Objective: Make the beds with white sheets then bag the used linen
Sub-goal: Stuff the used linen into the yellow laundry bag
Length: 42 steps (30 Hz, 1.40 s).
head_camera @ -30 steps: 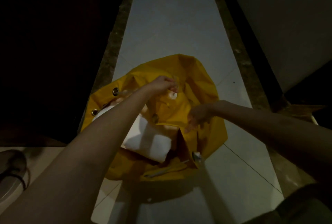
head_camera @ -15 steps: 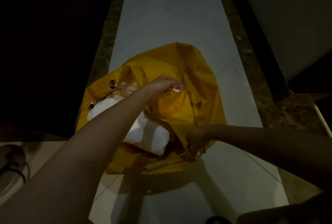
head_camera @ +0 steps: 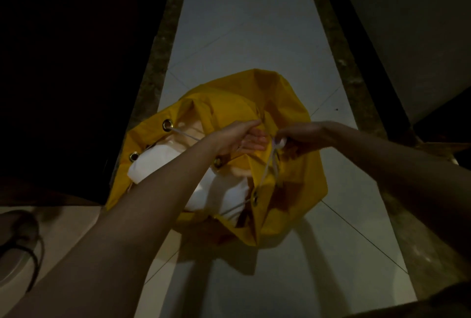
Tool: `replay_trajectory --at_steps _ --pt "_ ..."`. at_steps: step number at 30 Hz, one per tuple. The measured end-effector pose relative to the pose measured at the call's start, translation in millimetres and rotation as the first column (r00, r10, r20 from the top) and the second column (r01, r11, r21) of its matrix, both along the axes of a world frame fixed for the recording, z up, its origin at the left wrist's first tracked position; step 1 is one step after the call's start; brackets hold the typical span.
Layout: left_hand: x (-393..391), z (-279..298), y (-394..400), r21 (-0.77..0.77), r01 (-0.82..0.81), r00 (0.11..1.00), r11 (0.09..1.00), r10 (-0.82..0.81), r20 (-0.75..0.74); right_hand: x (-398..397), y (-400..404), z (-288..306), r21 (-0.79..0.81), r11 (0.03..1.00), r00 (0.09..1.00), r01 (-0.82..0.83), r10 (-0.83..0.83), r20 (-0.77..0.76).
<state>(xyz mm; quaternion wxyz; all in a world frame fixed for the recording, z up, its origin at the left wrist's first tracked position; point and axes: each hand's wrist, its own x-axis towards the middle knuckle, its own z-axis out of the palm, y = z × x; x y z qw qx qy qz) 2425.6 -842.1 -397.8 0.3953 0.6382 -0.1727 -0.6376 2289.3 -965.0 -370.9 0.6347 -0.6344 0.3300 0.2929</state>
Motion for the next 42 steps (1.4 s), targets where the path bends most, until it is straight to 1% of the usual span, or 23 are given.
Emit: replay_trajectory --at_steps 2,4,6,8,10,11,13,14,16,18,19,20,21,22,25,27,28,30,32,34,38,40,42 --pt "-3 -3 -1 -0.022 -0.003 0.999 1.000 0.002 -0.034 5 -7 9 0.021 0.986 0.984 0.165 -0.166 0.067" --pt "-4 -4 0 -0.055 0.013 0.997 0.998 -0.017 -0.071 11 -13 15 0.062 0.939 0.930 0.337 -0.342 0.132" --pt "-4 -1 3 -0.085 0.083 0.993 0.993 -0.089 -0.079 19 -19 18 0.093 0.847 0.824 0.524 -0.531 0.196" --pt "-4 0 6 -0.125 0.148 0.987 0.981 -0.154 -0.046 27 -28 17 0.121 0.702 0.668 0.702 -0.707 0.232" --pt "-6 -4 9 -0.157 0.152 0.988 0.976 -0.148 0.041 35 -34 13 0.160 0.583 0.544 0.796 -0.806 0.232" --pt "-6 -8 10 -0.171 0.127 0.989 0.977 -0.112 0.092 41 -33 12 0.167 0.567 0.527 0.806 -0.817 0.232" --pt "-4 -16 12 -0.196 0.052 0.985 0.979 -0.017 0.174 54 -25 8 0.161 0.575 0.537 0.802 -0.812 0.227" --pt "-1 -18 12 -0.212 0.002 0.982 0.977 0.039 0.187 59 -20 6 0.150 0.606 0.573 0.781 -0.791 0.213" --pt "9 -16 13 -0.257 -0.115 0.973 0.960 0.161 0.165 58 -14 5 0.147 0.714 0.696 0.685 -0.701 0.155" --pt "21 -5 10 -0.309 -0.212 0.954 0.927 0.265 0.142 44 -14 12 0.125 0.863 0.864 0.490 -0.500 0.062" --pt "27 1 9 -0.335 -0.240 0.943 0.911 0.301 0.144 36 -13 15 0.088 0.941 0.944 0.327 -0.330 0.018" --pt "33 7 6 -0.357 -0.251 0.933 0.900 0.323 0.159 30 -9 17 0.037 0.985 0.986 0.167 -0.166 -0.012" --pt "38 14 3 -0.380 -0.248 0.926 0.891 0.333 0.176 29 -4 16 -0.013 0.998 0.998 0.068 -0.068 -0.008" --pt "41 18 -1 -0.403 -0.229 0.920 0.886 0.332 0.207 32 3 13 -0.058 0.996 0.997 0.062 -0.060 0.040" --pt "43 26 -15 -0.429 -0.083 0.886 0.900 0.264 0.382 53 42 7 -0.146 0.966 0.930 0.213 -0.155 0.332" --pt "40 24 -21 -0.417 -0.073 0.869 0.906 0.263 0.420 64 60 0 -0.209 0.937 0.898 0.281 -0.181 0.401" --pt "38 22 -22 -0.413 -0.092 0.867 0.906 0.277 0.414 68 64 -3 -0.265 0.913 0.891 0.310 -0.182 0.417" --pt "35 15 -20 -0.411 -0.132 0.868 0.902 0.305 0.390 75 68 -14 -0.297 0.884 0.870 0.360 -0.202 0.450" --pt "35 11 -15 -0.413 -0.130 0.858 0.901 0.311 0.409 81 73 -15 -0.233 0.852 0.806 0.469 -0.305 0.508" --pt "37 11 -12 -0.410 -0.106 0.854 0.906 0.294 0.430 86 76 -16 -0.132 0.822 0.752 0.554 -0.427 0.502" --pt "46 31 -6 -0.387 0.043 0.794 0.921 0.204 0.573 93 74 -14 -0.025 0.843 0.743 0.537 -0.458 0.489" --pt "55 45 1 -0.375 0.103 0.804 0.921 0.145 0.577 97 75 -12 0.008 0.833 0.721 0.553 -0.483 0.497" --pt "62 52 9 -0.370 0.118 0.847 0.921 0.101 0.522 101 81 -9 -0.006 0.803 0.692 0.595 -0.509 0.512"
